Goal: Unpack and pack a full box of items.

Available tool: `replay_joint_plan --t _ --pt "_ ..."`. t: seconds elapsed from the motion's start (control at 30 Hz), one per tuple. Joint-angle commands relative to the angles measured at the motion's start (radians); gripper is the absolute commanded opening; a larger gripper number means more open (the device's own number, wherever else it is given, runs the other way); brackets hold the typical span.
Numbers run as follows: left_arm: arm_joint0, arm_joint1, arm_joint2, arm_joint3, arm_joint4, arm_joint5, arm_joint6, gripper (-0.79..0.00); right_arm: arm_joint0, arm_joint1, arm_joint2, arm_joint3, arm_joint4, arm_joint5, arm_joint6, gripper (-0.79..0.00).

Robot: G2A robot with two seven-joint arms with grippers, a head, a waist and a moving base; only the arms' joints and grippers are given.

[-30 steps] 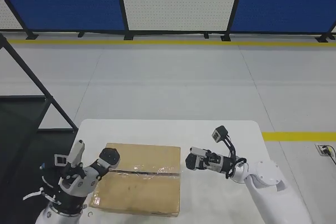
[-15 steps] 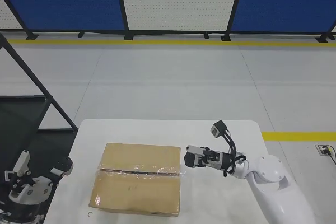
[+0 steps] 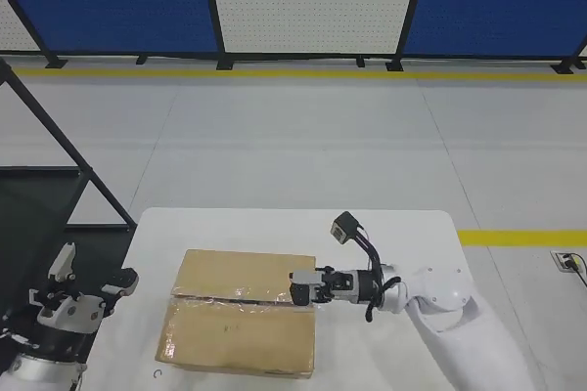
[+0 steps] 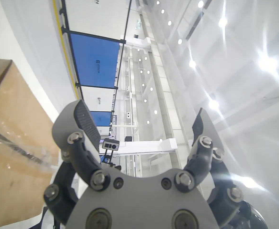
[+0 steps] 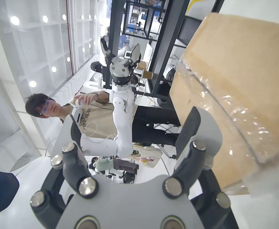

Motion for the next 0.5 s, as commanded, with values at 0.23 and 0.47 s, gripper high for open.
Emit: replay_joint_plan --t 0.23,0.47 --pt "-0.005 0.01 0.022 0.029 0.05 0.025 -0.057 0.0 0.091 -0.04 -0.139 0.165 -0.02 0.03 -0.039 0.0" --pt "0.006 0.013 0.037 0.024 0.055 0.022 -0.06 0.0 0.108 -0.055 -0.171 0.234 -0.005 0.012 -0.036 0.0"
